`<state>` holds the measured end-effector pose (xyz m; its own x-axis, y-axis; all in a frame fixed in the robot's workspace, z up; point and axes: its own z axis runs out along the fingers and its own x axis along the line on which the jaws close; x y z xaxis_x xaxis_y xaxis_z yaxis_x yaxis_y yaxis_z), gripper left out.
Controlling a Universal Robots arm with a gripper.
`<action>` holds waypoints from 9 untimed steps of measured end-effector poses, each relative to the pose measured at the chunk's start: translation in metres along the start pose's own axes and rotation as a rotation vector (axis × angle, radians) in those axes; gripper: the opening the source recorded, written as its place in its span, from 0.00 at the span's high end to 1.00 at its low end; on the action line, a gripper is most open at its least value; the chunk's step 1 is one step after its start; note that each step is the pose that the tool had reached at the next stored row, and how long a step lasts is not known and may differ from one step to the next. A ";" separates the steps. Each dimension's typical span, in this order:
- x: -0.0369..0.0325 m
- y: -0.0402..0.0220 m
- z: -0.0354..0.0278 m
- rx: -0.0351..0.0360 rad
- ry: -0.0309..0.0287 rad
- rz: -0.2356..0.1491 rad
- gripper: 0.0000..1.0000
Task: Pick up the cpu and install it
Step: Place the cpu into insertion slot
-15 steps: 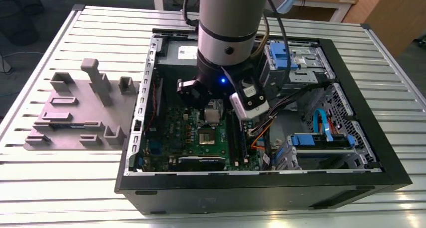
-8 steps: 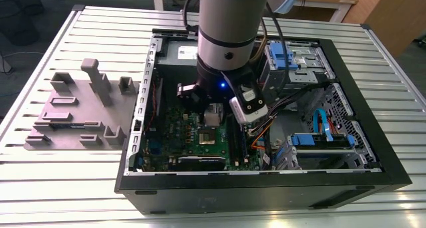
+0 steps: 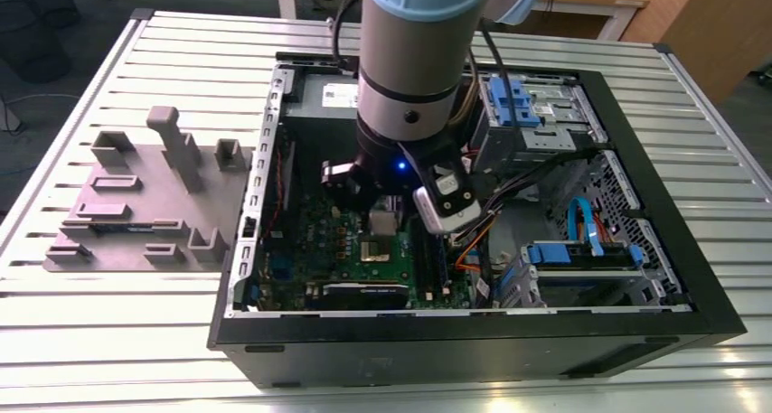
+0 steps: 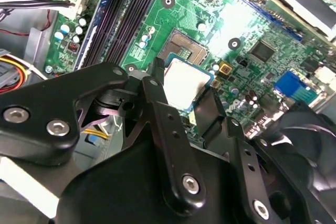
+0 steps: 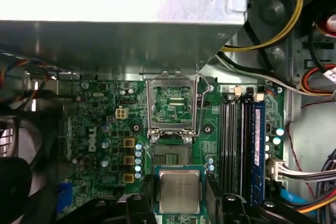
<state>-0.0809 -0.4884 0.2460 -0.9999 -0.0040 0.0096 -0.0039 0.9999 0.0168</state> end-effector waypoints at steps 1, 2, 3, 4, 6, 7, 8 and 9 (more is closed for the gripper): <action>0.0000 0.0000 0.0018 0.0001 0.0001 0.000 0.53; 0.0000 -0.0001 0.0035 0.0002 0.0001 0.000 0.53; 0.0000 -0.0001 0.0054 0.0001 0.0000 0.000 0.53; -0.0001 -0.0001 0.0072 0.0000 0.0000 0.000 0.53; -0.0001 -0.0002 0.0109 0.0001 0.0000 0.000 0.53; -0.0001 -0.0002 0.0127 0.0002 0.0001 0.000 0.53; -0.0001 -0.0003 0.0145 0.0002 0.0001 0.001 0.53; -0.0001 -0.0003 0.0163 0.0001 0.0000 0.002 0.53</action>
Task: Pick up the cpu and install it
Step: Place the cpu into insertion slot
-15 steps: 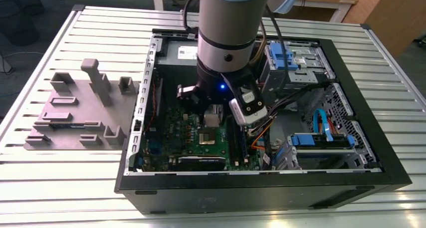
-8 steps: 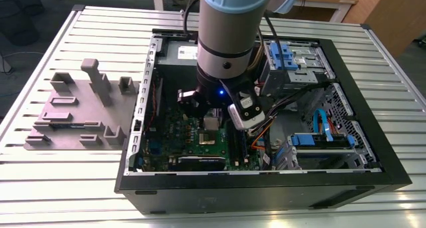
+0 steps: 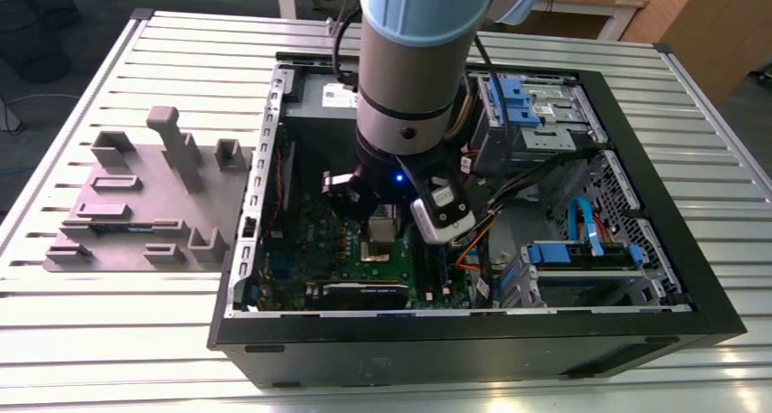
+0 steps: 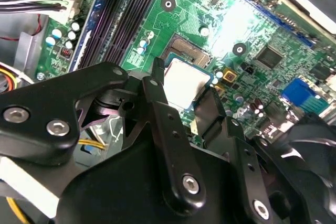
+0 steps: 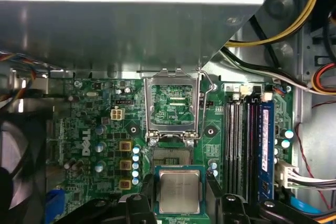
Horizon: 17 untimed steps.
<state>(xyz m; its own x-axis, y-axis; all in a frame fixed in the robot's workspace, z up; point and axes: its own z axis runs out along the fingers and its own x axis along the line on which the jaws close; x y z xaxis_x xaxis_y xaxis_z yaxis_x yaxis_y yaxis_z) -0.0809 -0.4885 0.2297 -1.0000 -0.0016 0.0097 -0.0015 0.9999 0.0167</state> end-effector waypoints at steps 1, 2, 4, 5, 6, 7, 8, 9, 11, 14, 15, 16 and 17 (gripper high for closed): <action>0.0002 0.0000 0.0018 0.0000 -0.0001 0.004 0.53; 0.0006 0.0000 0.0031 -0.0002 -0.0002 0.008 0.53; 0.0008 -0.0001 0.0048 -0.0002 -0.0003 0.018 0.53; 0.0007 -0.0001 0.0051 -0.0001 -0.0002 0.019 0.53; 0.0008 -0.0001 0.0051 0.0001 -0.0002 0.019 0.53; 0.0008 -0.0001 0.0051 0.0001 -0.0001 0.019 0.53; 0.0007 -0.0001 0.0053 -0.0001 -0.0003 0.019 0.53; 0.0007 -0.0001 0.0055 -0.0001 -0.0003 0.019 0.53; 0.0008 -0.0001 0.0056 -0.0001 -0.0003 0.019 0.53; 0.0007 -0.0001 0.0057 -0.0002 -0.0003 0.019 0.53; 0.0007 -0.0001 0.0058 -0.0002 -0.0003 0.019 0.53; 0.0008 -0.0001 0.0058 -0.0002 -0.0003 0.019 0.53; 0.0007 -0.0001 0.0058 -0.0002 -0.0003 0.019 0.53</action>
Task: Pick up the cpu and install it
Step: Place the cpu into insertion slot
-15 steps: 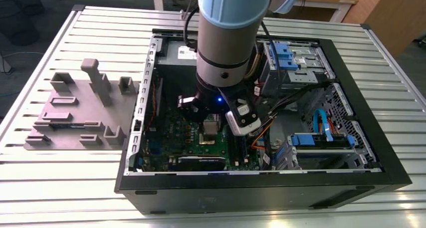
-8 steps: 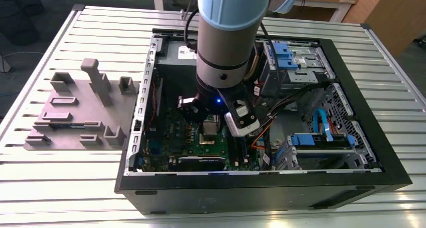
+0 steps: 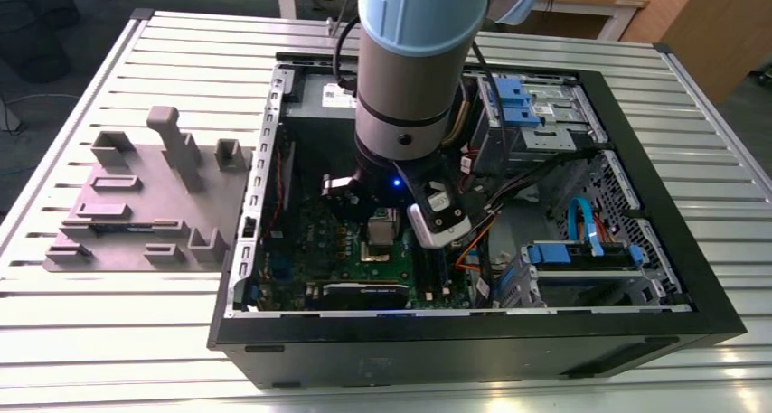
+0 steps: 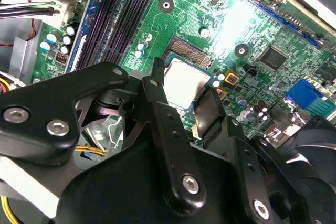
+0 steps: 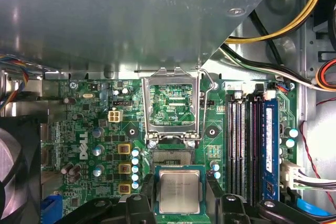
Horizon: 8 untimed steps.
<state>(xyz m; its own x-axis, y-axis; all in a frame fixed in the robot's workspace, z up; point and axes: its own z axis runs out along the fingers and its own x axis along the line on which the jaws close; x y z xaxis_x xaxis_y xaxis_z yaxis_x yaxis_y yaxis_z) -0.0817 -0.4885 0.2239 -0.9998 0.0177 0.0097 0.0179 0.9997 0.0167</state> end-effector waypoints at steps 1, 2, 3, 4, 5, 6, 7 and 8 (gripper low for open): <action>0.0000 0.0000 0.0001 0.0000 0.0000 0.000 0.53; 0.0000 0.0000 0.0005 -0.0003 -0.0001 0.000 0.53; 0.0000 0.0001 0.0012 -0.0006 -0.0002 0.003 0.53; 0.0000 0.0000 0.0022 -0.0004 -0.0002 0.007 0.53; 0.0002 -0.0001 0.0038 -0.0001 -0.0001 0.010 0.53; 0.0003 -0.0001 0.0056 -0.0001 -0.0002 0.010 0.53; 0.0003 -0.0001 0.0074 -0.0001 -0.0001 0.010 0.53; 0.0003 -0.0001 0.0092 -0.0001 -0.0001 0.010 0.53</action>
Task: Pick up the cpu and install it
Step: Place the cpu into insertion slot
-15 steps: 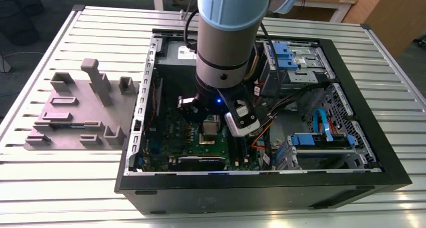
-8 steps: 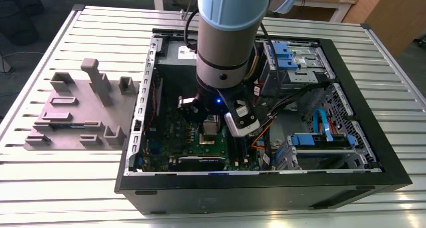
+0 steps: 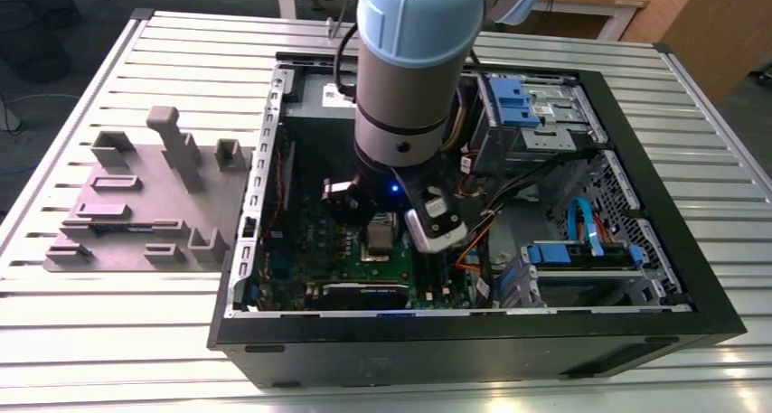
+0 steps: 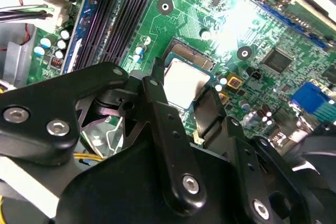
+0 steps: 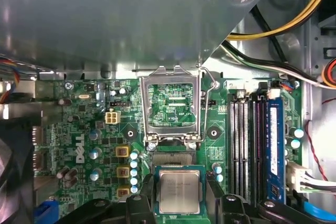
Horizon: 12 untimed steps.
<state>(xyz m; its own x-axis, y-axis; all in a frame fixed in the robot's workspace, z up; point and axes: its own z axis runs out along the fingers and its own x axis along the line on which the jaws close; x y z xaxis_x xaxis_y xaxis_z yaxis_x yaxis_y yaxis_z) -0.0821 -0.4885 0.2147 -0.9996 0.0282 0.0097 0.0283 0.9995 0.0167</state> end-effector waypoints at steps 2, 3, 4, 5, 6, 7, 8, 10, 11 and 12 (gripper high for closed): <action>0.0000 -0.0001 0.0037 0.0000 -0.0001 0.000 0.53; 0.0001 -0.0001 0.0056 0.0001 0.0000 0.000 0.53; 0.0003 -0.0002 0.0073 0.0000 0.0000 0.000 0.53; 0.0006 -0.0004 0.0090 -0.0007 0.0000 -0.003 0.53; 0.0011 -0.0004 0.0106 -0.0015 0.0001 -0.007 0.53; 0.0015 -0.0005 0.0123 -0.0018 0.0002 -0.010 0.53; 0.0019 -0.0005 0.0142 -0.0018 0.0002 -0.012 0.53; 0.0036 -0.0006 0.0173 -0.0020 0.0003 -0.012 0.53; 0.0039 -0.0007 0.0182 -0.0020 0.0003 -0.012 0.53; 0.0042 -0.0007 0.0191 -0.0020 0.0002 -0.014 0.53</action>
<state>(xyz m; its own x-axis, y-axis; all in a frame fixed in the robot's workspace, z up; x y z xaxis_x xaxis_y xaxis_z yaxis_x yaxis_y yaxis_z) -0.0865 -0.4887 0.1956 -0.9999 0.0143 0.0097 0.0145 0.9997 0.0189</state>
